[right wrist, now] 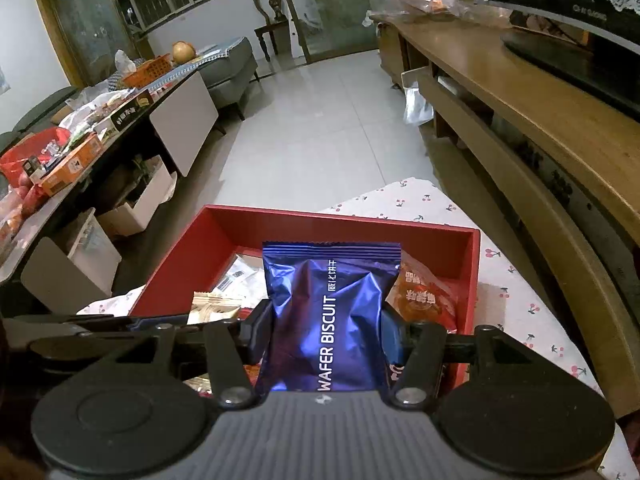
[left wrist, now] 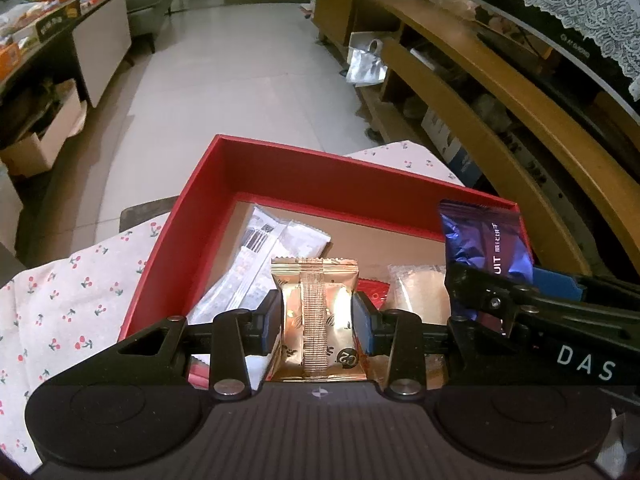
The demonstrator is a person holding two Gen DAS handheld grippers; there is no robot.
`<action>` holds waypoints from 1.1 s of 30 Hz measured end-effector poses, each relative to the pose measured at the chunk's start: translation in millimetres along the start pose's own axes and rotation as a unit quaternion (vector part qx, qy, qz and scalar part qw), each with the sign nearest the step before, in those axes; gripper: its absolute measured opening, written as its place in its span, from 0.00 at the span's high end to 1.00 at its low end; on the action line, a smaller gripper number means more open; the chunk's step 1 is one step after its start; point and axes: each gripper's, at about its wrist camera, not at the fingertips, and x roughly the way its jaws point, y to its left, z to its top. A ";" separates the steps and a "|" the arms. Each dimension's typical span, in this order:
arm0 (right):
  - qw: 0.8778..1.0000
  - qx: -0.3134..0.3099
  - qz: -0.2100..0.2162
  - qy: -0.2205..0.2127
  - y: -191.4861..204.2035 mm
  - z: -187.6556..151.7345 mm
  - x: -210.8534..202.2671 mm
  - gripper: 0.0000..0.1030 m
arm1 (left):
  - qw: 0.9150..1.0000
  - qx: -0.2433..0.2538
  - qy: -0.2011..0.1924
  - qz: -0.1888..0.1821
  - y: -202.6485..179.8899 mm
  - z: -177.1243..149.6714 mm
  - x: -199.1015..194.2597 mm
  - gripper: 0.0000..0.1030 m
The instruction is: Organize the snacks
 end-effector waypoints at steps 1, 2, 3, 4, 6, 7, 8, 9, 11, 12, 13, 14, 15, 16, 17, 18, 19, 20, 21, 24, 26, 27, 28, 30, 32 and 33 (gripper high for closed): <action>1.000 0.000 -0.001 0.001 0.0 0.0 1.0 0.40 | 1.000 0.000 0.001 0.002 -0.4 -0.3 1.0 0.55; 1.000 -0.001 -0.003 0.001 0.5 0.2 1.9 0.40 | 1.000 0.000 0.001 0.003 -0.5 -0.5 1.6 0.55; 1.000 -0.001 -0.004 0.001 0.9 0.5 2.6 0.40 | 1.000 0.001 0.002 0.003 -0.7 -0.4 2.5 0.55; 1.000 -0.001 -0.005 0.001 0.7 0.3 3.2 0.40 | 1.000 0.001 0.002 0.003 -0.7 -0.5 3.0 0.55; 1.000 -0.001 -0.005 0.001 0.1 -0.1 4.6 0.40 | 1.000 0.001 0.003 0.005 -0.7 -0.4 4.1 0.55; 1.000 -0.001 -0.006 0.001 0.5 0.3 4.7 0.40 | 1.000 0.001 0.004 0.005 -1.0 -0.7 4.6 0.55; 1.000 -0.002 -0.006 0.002 0.4 0.0 5.3 0.40 | 1.000 0.001 0.004 0.006 -1.1 -1.1 5.2 0.55; 1.000 -0.002 -0.007 0.002 0.5 -0.2 5.8 0.40 | 1.000 0.001 0.004 0.007 -1.2 -1.3 5.9 0.55; 1.000 -0.002 -0.009 0.003 1.5 -0.4 6.7 0.40 | 1.000 0.001 0.005 0.008 -1.8 -2.0 6.8 0.55; 1.000 -0.002 -0.010 0.003 1.2 -0.8 7.3 0.40 | 1.000 0.003 0.006 0.009 -2.2 -2.3 7.3 0.55; 1.000 -0.003 -0.011 0.004 1.1 -0.9 8.0 0.40 | 1.000 0.004 0.006 0.011 -2.7 -2.8 7.7 0.55; 1.000 -0.003 -0.012 0.004 1.3 -1.0 8.5 0.40 | 1.000 0.006 0.006 0.013 -3.3 -3.3 8.1 0.55; 1.000 -0.004 -0.014 0.004 1.7 -1.3 9.4 0.41 | 1.000 0.007 0.006 0.014 -3.7 -3.8 8.5 0.55; 1.000 -0.005 -0.015 0.004 1.8 -1.4 10.4 0.41 | 1.000 0.009 0.006 0.017 -4.0 -4.1 9.0 0.55; 1.000 -0.005 -0.014 0.004 1.7 -1.7 11.3 0.41 | 1.000 0.009 0.006 0.018 -3.9 -4.3 9.5 0.55; 1.000 -0.005 -0.014 0.004 1.8 -2.1 11.8 0.40 | 1.000 0.008 0.007 0.018 -3.7 -4.3 10.1 0.55; 1.000 -0.005 -0.015 0.004 1.8 -2.0 11.9 0.40 | 1.000 0.008 0.008 0.018 -3.6 -4.2 11.0 0.55; 1.000 -0.006 -0.016 0.004 1.8 -2.1 12.8 0.40 | 1.000 0.008 0.009 0.019 -3.8 -4.5 11.7 0.56; 1.000 -0.007 -0.017 0.005 1.7 -2.3 13.6 0.40 | 1.000 0.009 0.009 0.019 -4.3 -4.9 12.0 0.56; 1.000 -0.004 -0.021 0.004 0.3 -2.1 15.9 0.40 | 1.000 0.014 0.008 0.022 -5.9 -5.8 11.5 0.57; 1.000 -0.003 -0.022 0.005 -0.6 -3.0 16.3 0.39 | 1.000 0.017 0.007 0.025 -6.8 -6.3 10.9 0.54; 1.000 -0.003 -0.024 0.006 -0.7 -3.1 16.5 0.39 | 1.000 0.017 0.006 0.025 -7.1 -6.4 10.8 0.53; 1.000 -0.003 -0.026 0.005 -0.7 -2.7 17.3 0.39 | 1.000 0.017 0.006 0.025 -7.3 -6.6 10.4 0.53; 1.000 -0.004 -0.029 0.003 -0.4 -2.9 16.6 0.39 | 1.000 0.017 0.006 0.024 -7.8 -6.9 10.3 0.52; 0.999 -0.003 -0.032 0.001 -1.0 -2.8 15.8 0.39 | 1.000 0.016 0.005 0.025 -7.8 -7.0 10.0 0.48; 0.999 -0.002 -0.033 -0.001 -1.4 -2.7 15.2 0.39 | 1.000 0.017 0.005 0.025 -8.0 -7.3 9.5 0.45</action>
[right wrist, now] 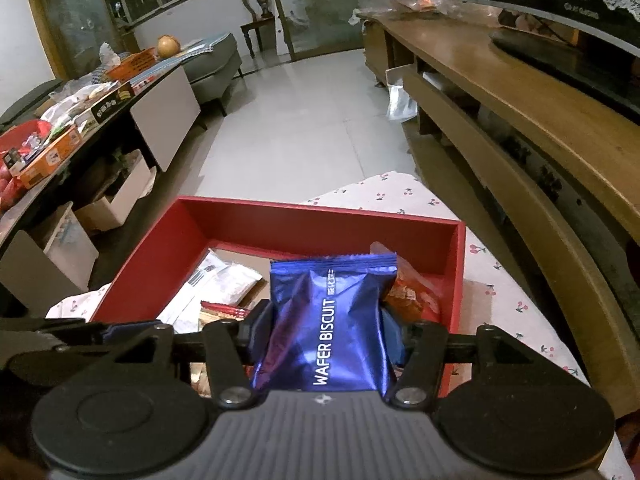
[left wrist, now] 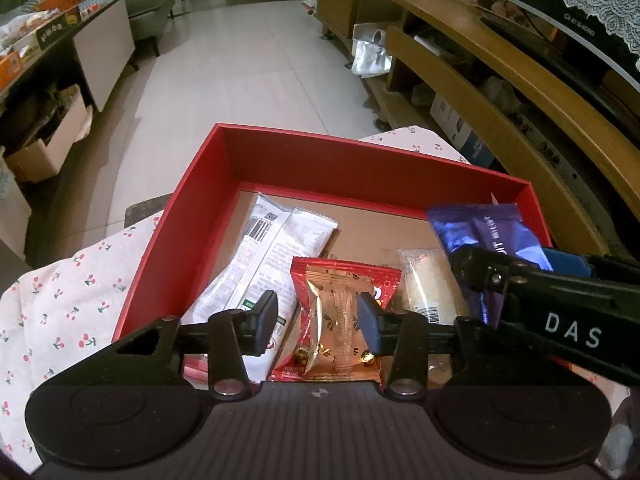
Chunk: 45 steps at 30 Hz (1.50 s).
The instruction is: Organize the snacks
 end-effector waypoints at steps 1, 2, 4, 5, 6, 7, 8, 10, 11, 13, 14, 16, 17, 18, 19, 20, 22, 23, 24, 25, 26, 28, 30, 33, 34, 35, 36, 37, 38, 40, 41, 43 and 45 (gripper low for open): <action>1.000 0.001 0.000 -0.001 -0.3 0.1 -0.5 0.39 | 1.000 0.000 -0.001 0.000 -0.3 0.1 -0.7 0.44; 1.000 0.002 0.001 -0.003 -0.2 0.1 -1.5 0.39 | 1.000 0.000 -0.003 0.001 -0.5 0.2 -1.4 0.43; 1.000 0.003 0.004 -0.005 0.2 0.5 -2.9 0.38 | 1.000 0.000 -0.004 0.001 -0.7 0.3 -2.8 0.42; 1.000 0.002 0.004 -0.006 0.0 0.8 -3.6 0.38 | 1.000 0.000 -0.005 0.000 -0.8 0.2 -3.8 0.40; 1.000 0.002 0.005 -0.007 0.1 1.0 -4.5 0.38 | 1.000 0.000 -0.005 0.000 -1.0 0.1 -4.5 0.38; 1.000 0.002 0.005 -0.008 0.4 1.2 -5.3 0.38 | 1.000 0.000 -0.007 0.000 -1.1 -0.1 -5.2 0.38; 1.000 0.002 0.004 -0.009 0.1 1.2 -6.0 0.38 | 1.000 0.000 -0.007 0.000 -1.5 -0.3 -5.9 0.38; 1.000 0.001 0.003 -0.011 -0.3 0.8 -7.5 0.38 | 1.000 -0.001 -0.009 0.000 -1.5 -0.5 -7.5 0.37; 1.000 0.002 0.002 -0.013 -0.6 0.6 -8.6 0.38 | 1.000 -0.001 -0.010 0.000 -1.5 -0.7 -8.5 0.37; 1.000 0.003 0.002 -0.014 -0.9 0.7 -11.0 0.38 | 1.000 -0.001 -0.012 -0.001 -1.6 -1.4 -11.2 0.36; 1.000 0.004 0.002 -0.015 -1.1 0.4 -12.8 0.38 | 1.000 -0.002 -0.012 -0.001 -1.3 -1.9 -12.4 0.36; 1.000 0.006 0.003 -0.018 -1.8 -0.4 -17.1 0.38 | 1.000 -0.004 -0.014 -0.002 -1.3 -3.4 -15.6 0.36; 1.000 0.007 0.004 -0.020 -1.6 -1.1 -20.2 0.38 | 1.000 -0.005 -0.015 -0.003 -1.4 -4.1 -17.4 0.35; 1.000 0.008 0.005 -0.023 -1.5 -1.9 -23.0 0.38 | 1.000 -0.006 -0.016 -0.004 -1.8 -4.9 -19.6 0.35; 1.000 0.008 0.007 -0.024 -1.2 -2.6 -25.9 0.38 | 1.000 -0.006 -0.017 -0.006 -2.0 -5.8 -22.0 0.35; 1.000 0.007 0.008 -0.025 -0.4 -3.9 -29.1 0.37 | 1.000 -0.006 -0.019 -0.008 -2.4 -6.7 -24.6 0.34; 1.000 0.007 0.009 -0.027 0.7 -5.8 -34.9 0.37 | 1.000 -0.005 -0.022 -0.009 -3.8 -9.1 -29.1 0.34; 1.000 0.007 0.010 -0.028 1.4 -6.7 -37.0 0.37 | 1.000 -0.004 -0.023 -0.010 -4.7 -10.6 -31.5 0.34; 0.999 0.007 0.011 -0.029 1.8 -8.1 -39.9 0.37 | 1.000 -0.003 -0.023 -0.011 -4.9 -12.0 -33.8 0.34; 0.999 0.008 0.012 -0.030 2.2 -9.7 -42.4 0.37 | 1.000 -0.003 -0.024 -0.013 -5.3 -13.6 -36.4 0.33; 0.999 0.009 0.012 -0.032 1.8 -10.7 -44.7 0.37 | 1.000 -0.004 -0.025 -0.014 -5.3 -14.7 -38.3 0.33; 0.999 0.011 0.015 -0.033 1.4 -13.2 -48.6 0.37 | 0.999 -0.003 -0.027 -0.017 -5.6 -17.7 -42.4 0.33; 0.999 0.012 0.016 -0.033 1.4 -16.8 -53.7 0.37 | 0.999 -0.001 -0.027 -0.019 -6.7 -21.1 -45.8 0.33; 0.999 0.013 0.018 -0.033 0.0 -24.4 -62.9 0.37 | 0.999 0.004 -0.025 -0.023 -9.9 -29.2 -51.4 0.32; 0.999 0.013 0.017 -0.033 -0.6 -27.3 -66.3 0.37 | 0.999 0.006 -0.025 -0.025 -11.1 -32.1 -53.3 0.32; 0.999 0.011 0.015 -0.033 -1.0 -31.3 -70.3 0.37 | 0.999 0.008 -0.024 -0.026 -11.6 -35.6 -55.4 0.31; 0.999 0.009 0.013 -0.032 -1.2 -34.3 -73.0 0.37 | 0.999 0.009 -0.024 -0.027 -11.7 -39.7 -57.7 0.30; 1.000 0.006 0.008 -0.030 -1.7 -38.7 -76.4 0.37 | 0.999 0.011 -0.023 -0.027 -11.7 -45.1 -60.2 0.30; 1.000 0.004 0.004 -0.028 -2.3 -42.5 -79.2 0.37 | 0.999 0.013 -0.020 -0.027 -11.8 -49.5 -61.7 0.30; 1.000 0.000 -0.002 -0.022 -5.6 -50.1 -83.8 0.37 | 0.999 0.017 -0.011 -0.027 -11.4 -61.4 -64.2 0.30; 1.000 0.000 -0.003 -0.017 -7.3 -54.1 -85.9 0.37 | 0.999 0.018 -0.007 -0.027 -11.0 -66.6 -65.2 0.30; 1.000 0.002 -0.004 -0.007 -10.8 -62.2 -90.4 0.37 | 0.999 0.018 0.005 -0.027 -9.3 -78.7 -67.4 0.30; 1.000 0.003 -0.005 0.001 -13.3 -70.0 -95.6 0.37 | 0.999 0.014 0.015 -0.031 -6.9 -88.3 -69.3 0.30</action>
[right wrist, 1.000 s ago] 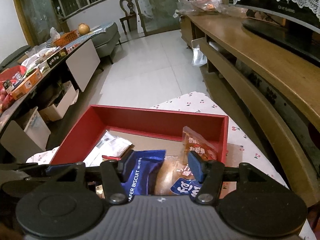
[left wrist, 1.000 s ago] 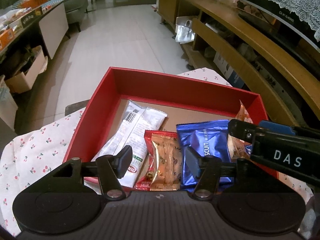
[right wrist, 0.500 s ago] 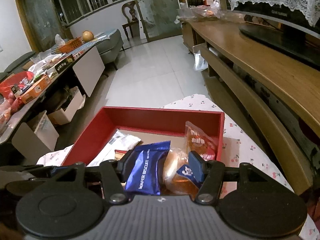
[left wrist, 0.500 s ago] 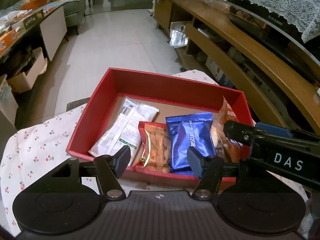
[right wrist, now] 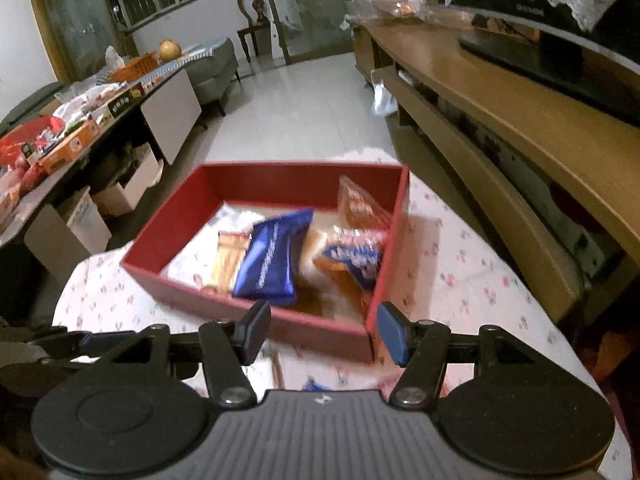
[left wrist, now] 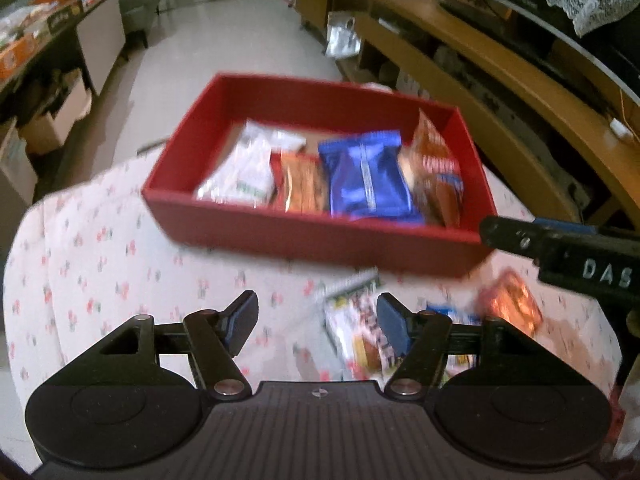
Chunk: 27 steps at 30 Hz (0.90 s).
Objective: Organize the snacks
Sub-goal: 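Grasp the white duck-neck snack bag with left tool while right tool grasps the blue snack bag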
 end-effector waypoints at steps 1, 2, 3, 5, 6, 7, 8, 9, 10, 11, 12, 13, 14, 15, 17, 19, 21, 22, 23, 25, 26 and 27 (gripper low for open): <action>1.000 0.001 -0.001 0.002 -0.8 -3.6 -2.8 0.37 | 1.000 -0.003 0.005 -0.002 0.9 -5.9 -1.1 0.30; 1.000 0.002 -0.001 0.005 -1.5 -7.3 -5.1 0.37 | 1.000 -0.005 0.011 -0.004 1.2 -12.3 -1.9 0.30; 1.000 0.002 0.000 0.009 -1.7 -10.9 -6.8 0.37 | 1.000 -0.005 0.015 -0.005 0.9 -17.7 -2.4 0.30; 1.000 -0.001 0.003 0.019 0.1 -18.3 -9.4 0.37 | 1.000 -0.005 0.026 -0.005 -1.1 -29.4 -2.7 0.30; 1.000 -0.003 0.004 0.023 1.5 -21.4 -10.2 0.37 | 1.000 -0.006 0.030 -0.005 -1.5 -34.3 -2.1 0.30; 1.000 -0.005 0.006 0.027 2.7 -24.6 -11.3 0.37 | 0.999 -0.008 0.037 -0.006 -1.9 -39.3 -0.4 0.30; 0.999 -0.005 0.008 0.030 3.5 -26.9 -11.9 0.37 | 0.999 -0.012 0.044 -0.006 -2.3 -44.1 1.9 0.30; 0.999 -0.004 0.010 0.034 3.6 -28.9 -12.3 0.36 | 0.999 -0.013 0.050 -0.006 -2.7 -47.8 3.9 0.30; 0.999 -0.002 0.014 0.037 3.2 -30.6 -12.9 0.36 | 0.998 -0.016 0.057 -0.004 -3.4 -52.4 6.8 0.30; 0.999 0.000 0.017 0.040 3.0 -31.5 -13.0 0.36 | 0.998 -0.017 0.063 -0.001 -4.5 -55.6 9.2 0.30; 0.999 0.002 0.019 0.043 2.4 -32.8 -13.1 0.35 | 0.998 -0.017 0.068 0.001 -5.4 -58.9 11.9 0.29; 0.999 0.002 0.019 0.045 2.3 -33.5 -12.9 0.35 | 0.997 -0.016 0.073 0.003 -6.6 -62.2 15.0 0.29; 0.999 0.002 0.019 0.048 1.6 -34.7 -12.7 0.34 | 0.997 -0.015 0.078 0.007 -7.6 -66.0 17.9 0.29; 0.999 0.001 0.019 0.050 1.5 -35.6 -12.3 0.34 | 0.997 -0.015 0.081 0.011 -8.4 -68.6 21.1 0.29; 0.998 0.001 0.017 0.056 0.1 -36.9 -10.8 0.34 | 0.996 -0.012 0.084 0.018 -10.6 -73.2 26.4 0.27; 0.998 0.005 0.018 0.061 -3.0 -38.1 -9.2 0.34 | 0.996 -0.005 0.080 0.026 -13.8 -74.5 26.4 0.28; 0.997 0.013 0.019 0.070 -6.8 -39.2 -6.1 0.34 | 0.997 -0.007 0.077 0.031 -13.9 -74.1 25.6 0.37; 0.997 0.017 0.020 0.078 -8.3 -40.8 -3.3 0.34 | 0.997 -0.005 0.075 0.035 -13.9 -74.2 24.7 0.38; 0.996 0.020 0.019 0.085 -9.0 -41.7 -0.9 0.34 | 0.997 -0.007 0.076 0.031 -12.8 -74.0 24.3 0.38; 0.995 0.024 0.016 0.095 -9.2 -43.8 3.7 0.34 | 0.997 -0.012 0.076 0.025 -10.9 -74.1 22.5 0.39; 0.995 0.027 0.016 0.099 -9.1 -45.0 5.7 0.34 | 0.997 -0.011 0.075 0.024 -10.3 -74.7 21.1 0.40; 0.994 0.029 0.016 0.104 -8.4 -46.6 8.2 0.34 | 0.997 -0.011 0.074 0.022 -9.3 -75.3 19.5 0.40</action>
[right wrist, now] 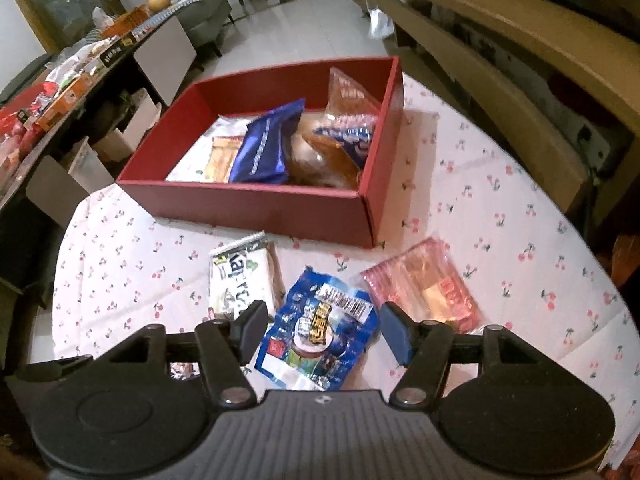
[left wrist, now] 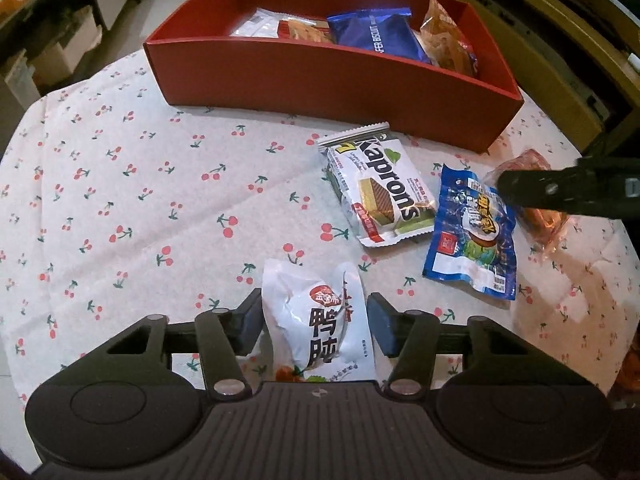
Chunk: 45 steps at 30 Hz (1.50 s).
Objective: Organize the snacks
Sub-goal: 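Grasp the white duck-neck snack bag with left tool while right tool grasps the blue snack bag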
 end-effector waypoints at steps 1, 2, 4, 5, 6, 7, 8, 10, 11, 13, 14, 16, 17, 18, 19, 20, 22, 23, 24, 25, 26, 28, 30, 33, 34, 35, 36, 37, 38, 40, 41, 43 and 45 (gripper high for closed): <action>1.000 0.002 0.000 0.006 1.0 -0.7 3.3 0.34 | 1.000 0.000 -0.002 -0.002 1.9 0.1 -1.6 0.40; 1.000 0.005 -0.001 0.012 1.8 -1.3 6.7 0.34 | 1.000 -0.001 -0.004 -0.005 3.1 0.3 -3.4 0.40; 1.000 0.013 -0.001 0.023 4.2 -1.7 15.5 0.34 | 1.000 -0.003 -0.007 -0.010 5.8 0.4 -6.5 0.40; 0.999 0.020 -0.003 0.028 5.3 -1.3 20.0 0.34 | 1.000 -0.004 -0.007 -0.013 6.9 0.1 -7.9 0.40; 0.999 0.026 -0.004 0.033 5.5 -0.7 24.5 0.34 | 1.000 -0.004 -0.006 -0.016 7.1 1.0 -7.4 0.40; 0.999 0.029 -0.004 0.039 6.9 -0.2 28.8 0.34 | 1.000 -0.005 -0.005 -0.018 7.3 1.1 -7.1 0.40; 0.998 0.030 -0.007 0.045 9.4 0.0 34.1 0.34 | 1.000 -0.004 -0.004 -0.020 7.5 0.9 -7.0 0.40; 0.998 0.028 -0.017 0.048 15.3 0.2 42.5 0.31 | 1.000 -0.003 -0.001 -0.025 8.4 0.8 -6.4 0.40; 0.998 0.021 -0.024 0.047 19.5 0.7 46.9 0.29 | 1.000 -0.003 0.001 -0.027 8.0 0.8 -6.1 0.40; 0.998 0.003 -0.041 0.046 25.6 1.2 54.7 0.27 | 1.000 -0.002 0.003 -0.029 7.4 0.9 -5.4 0.40; 0.998 -0.010 -0.047 0.045 28.4 0.1 57.1 0.27 | 1.000 -0.002 0.004 -0.029 7.5 0.8 -5.4 0.40; 0.997 -0.031 -0.051 0.044 33.2 -1.0 54.6 0.33 | 0.999 -0.002 0.005 -0.032 8.2 0.7 -6.0 0.40; 0.997 -0.042 -0.046 0.040 34.4 -2.3 51.2 0.38 | 0.999 -0.002 0.004 -0.032 8.5 0.8 -6.4 0.40; 0.997 -0.052 -0.042 0.035 35.3 -3.7 47.6 0.41 | 0.999 -0.002 0.004 -0.033 8.6 0.6 -6.9 0.40; 0.997 -0.060 -0.042 0.034 35.4 -6.1 44.2 0.42 | 0.999 -0.001 0.004 -0.033 8.6 0.4 -7.3 0.40; 0.997 -0.064 -0.040 0.033 34.3 -8.6 41.4 0.42 | 0.999 -0.001 0.004 -0.033 8.7 0.4 -7.5 0.39; 0.996 -0.071 -0.033 0.030 31.8 -12.5 35.2 0.45 | 0.999 0.000 0.004 -0.033 8.6 0.4 -7.6 0.39; 0.997 -0.072 -0.029 0.026 31.4 -13.3 31.4 0.49 | 0.999 -0.001 0.004 -0.032 8.5 0.5 -7.6 0.39; 0.997 -0.072 -0.023 0.021 31.2 -14.6 26.4 0.55 | 0.999 -0.002 0.004 -0.032 8.6 0.8 -7.9 0.39; 0.997 -0.070 -0.018 0.017 30.5 -15.7 21.1 0.57 | 0.999 -0.002 0.004 -0.033 8.2 1.2 -8.0 0.39; 0.997 -0.068 -0.016 0.012 29.9 -16.5 16.3 0.60 | 0.999 -0.001 0.002 -0.033 7.6 1.4 -8.3 0.39; 0.998 -0.064 -0.009 0.015 27.5 -15.1 15.4 0.61 | 0.999 0.000 0.002 -0.032 7.1 1.4 -8.3 0.39; 0.998 -0.062 0.008 0.026 23.6 -12.9 17.1 0.58 | 0.999 0.000 0.003 -0.033 7.4 1.1 -7.9 0.39; 0.997 -0.062 0.006 0.038 19.0 -10.2 20.5 0.37 | 0.999 0.000 0.005 -0.035 8.6 1.0 -6.8 0.39; 0.997 -0.067 -0.005 0.038 18.6 -9.3 21.0 0.33 | 0.999 0.000 0.007 -0.036 9.0 1.1 -5.8 0.39; 0.997 -0.069 -0.008 0.037 18.4 -9.0 21.9 0.32 | 0.999 0.000 0.009 -0.037 9.0 1.4 -4.9 0.39; 0.997 -0.067 -0.003 0.039 18.0 -8.7 23.4 0.32 | 0.999 0.000 0.010 -0.038 9.1 1.6 -4.0 0.39; 0.997 -0.069 0.001 0.044 18.3 -8.8 25.2 0.32 | 0.999 0.000 0.012 -0.039 9.0 1.6 -3.1 0.39; 0.996 -0.075 -0.002 0.049 19.2 -8.9 26.4 0.32 | 0.999 -0.001 0.013 -0.039 9.0 1.4 -2.4 0.39; 0.994 -0.100 -0.014 0.045 23.0 -9.3 24.4 0.29 | 0.999 0.000 0.014 -0.041 9.4 1.0 -2.2 0.39; 0.993 -0.108 -0.011 0.045 23.3 -9.4 23.7 0.24 | 0.999 0.001 0.014 -0.042 9.9 1.0 -2.4 0.39; 0.992 -0.115 -0.003 0.051 22.2 -9.8 25.9 0.22 | 0.999 0.000 0.015 -0.043 11.1 1.1 -2.1 0.39; 0.990 -0.127 -0.001 0.064 23.6 -11.3 31.4 0.22 | 0.999 0.000 0.015 -0.044 11.5 1.1 -2.1 0.39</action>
